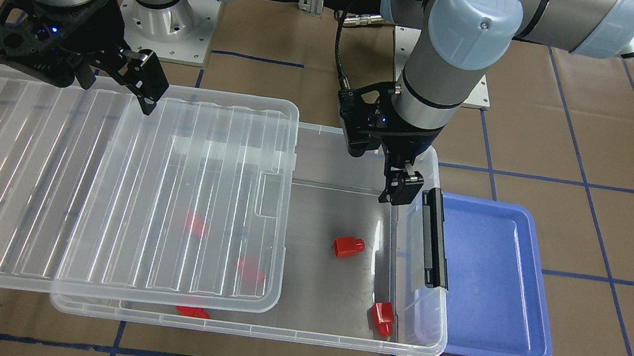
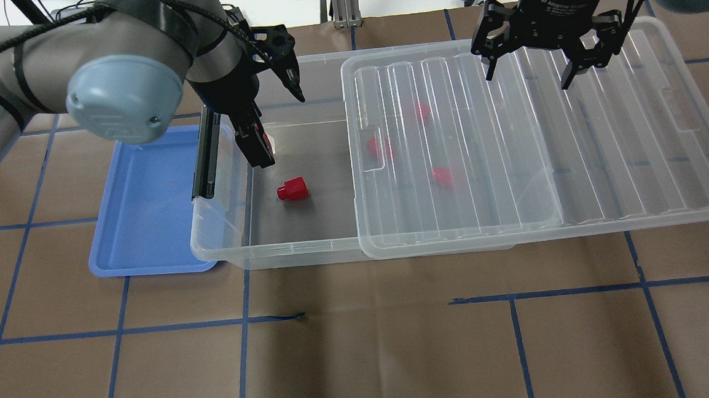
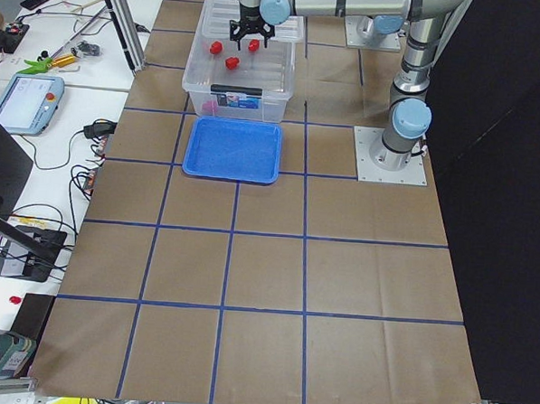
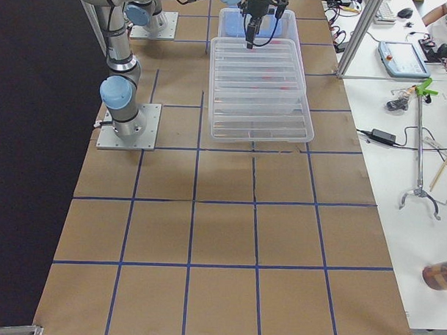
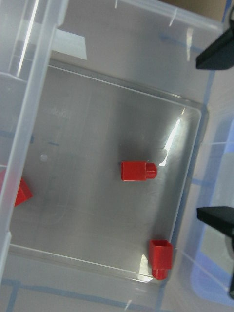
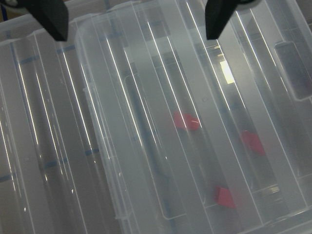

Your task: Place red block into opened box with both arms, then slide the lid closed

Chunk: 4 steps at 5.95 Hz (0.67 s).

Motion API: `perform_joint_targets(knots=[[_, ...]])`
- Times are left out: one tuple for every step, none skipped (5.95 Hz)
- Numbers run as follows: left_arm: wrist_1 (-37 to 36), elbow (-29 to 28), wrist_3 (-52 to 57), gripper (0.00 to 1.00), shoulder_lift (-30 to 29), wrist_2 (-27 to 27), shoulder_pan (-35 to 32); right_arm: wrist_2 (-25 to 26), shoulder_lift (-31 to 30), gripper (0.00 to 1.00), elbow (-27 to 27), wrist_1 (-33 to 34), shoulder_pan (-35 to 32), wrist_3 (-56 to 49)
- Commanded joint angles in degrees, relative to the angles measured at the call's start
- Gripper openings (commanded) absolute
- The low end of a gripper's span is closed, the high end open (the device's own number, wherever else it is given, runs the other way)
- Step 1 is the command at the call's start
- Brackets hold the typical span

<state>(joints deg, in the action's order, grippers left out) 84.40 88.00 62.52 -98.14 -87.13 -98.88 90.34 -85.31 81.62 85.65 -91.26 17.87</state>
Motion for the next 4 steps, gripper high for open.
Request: perform_joint_targets(knots=[[4.5,-0.4,-18.2,0.97,6.6,-4.9,1.4,0.8,-0.2,1.00,-0.1,-0.7,5.1,-8.1],[3.9,-0.5,-29.8,0.98,7.0,-5.2,1.8,0.9,-0.3,1.00,-0.1,-1.2,11.4,-16.6],[3.8,-0.4,-43.7,0.98,7.5,-5.9,1.8,1.9,-0.3,1.00,0.0,-1.9,17.5,-26.1],[4.4,-0.3,-53.2,0.98,8.3,-5.9,2.0,2.6,-0.2,1.00,0.3,-1.7,25.0,-37.4]])
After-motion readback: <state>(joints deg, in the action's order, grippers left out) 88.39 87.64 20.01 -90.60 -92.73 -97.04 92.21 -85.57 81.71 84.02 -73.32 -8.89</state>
